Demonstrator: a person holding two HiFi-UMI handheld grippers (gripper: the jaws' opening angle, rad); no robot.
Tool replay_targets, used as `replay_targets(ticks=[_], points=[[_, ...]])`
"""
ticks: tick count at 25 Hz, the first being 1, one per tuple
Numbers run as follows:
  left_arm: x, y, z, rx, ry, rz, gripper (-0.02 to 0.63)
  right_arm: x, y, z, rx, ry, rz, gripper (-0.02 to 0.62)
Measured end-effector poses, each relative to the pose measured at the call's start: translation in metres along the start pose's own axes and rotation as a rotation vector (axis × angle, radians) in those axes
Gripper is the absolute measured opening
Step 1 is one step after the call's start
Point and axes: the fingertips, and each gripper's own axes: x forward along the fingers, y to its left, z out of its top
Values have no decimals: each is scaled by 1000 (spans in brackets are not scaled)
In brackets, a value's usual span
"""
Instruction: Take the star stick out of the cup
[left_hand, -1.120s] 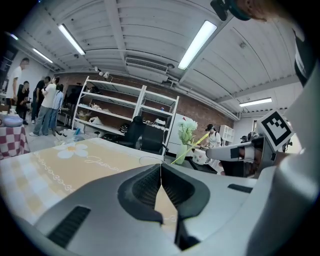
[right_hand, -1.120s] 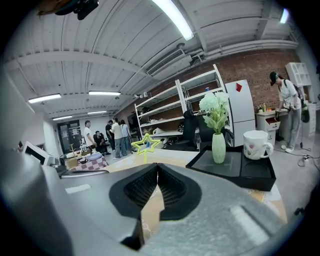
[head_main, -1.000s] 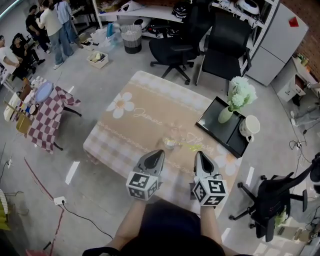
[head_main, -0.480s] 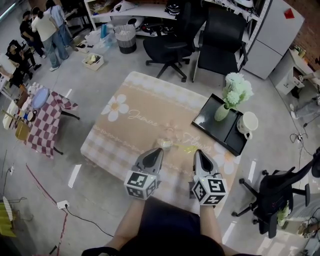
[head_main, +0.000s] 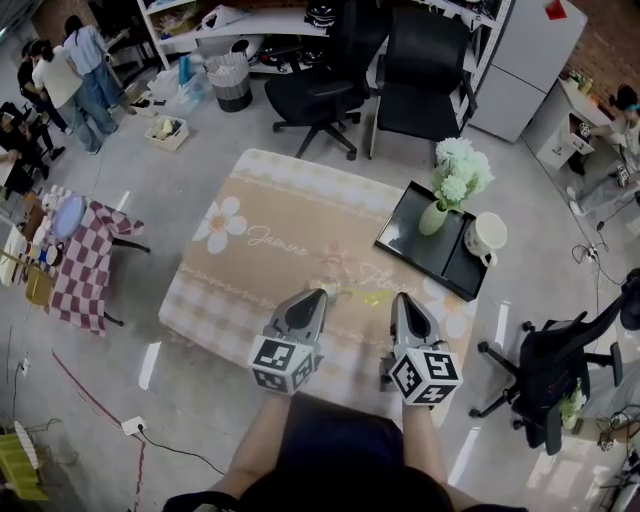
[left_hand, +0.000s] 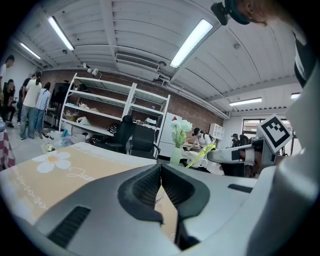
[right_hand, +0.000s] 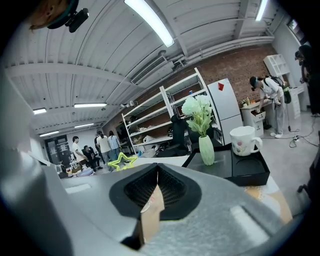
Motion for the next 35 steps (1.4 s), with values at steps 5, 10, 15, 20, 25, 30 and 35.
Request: replay_targets(ticks=[5, 10, 15, 20, 25, 30, 35], points=[[5, -4, 2, 4, 15, -41, 11, -8, -1, 10, 42, -44, -24, 5], [8, -6, 4, 14, 29, -85, 11, -16, -2, 17, 149, -103, -29, 5], [11, -5, 9, 14, 24, -116, 11, -18, 1, 22, 196, -116, -31, 6], [15, 2, 14, 3, 13, -118, 11, -17, 9, 29, 217, -125, -10, 11], [16, 8, 16, -1, 8, -122, 11, -14, 23, 38, 268, -136, 66, 95], [16, 14, 16, -7, 10, -123, 11, -8, 39, 35, 347, -118, 99, 167], [13, 20, 18, -13, 4, -115, 11, 1, 47, 24, 346, -84, 94, 195]])
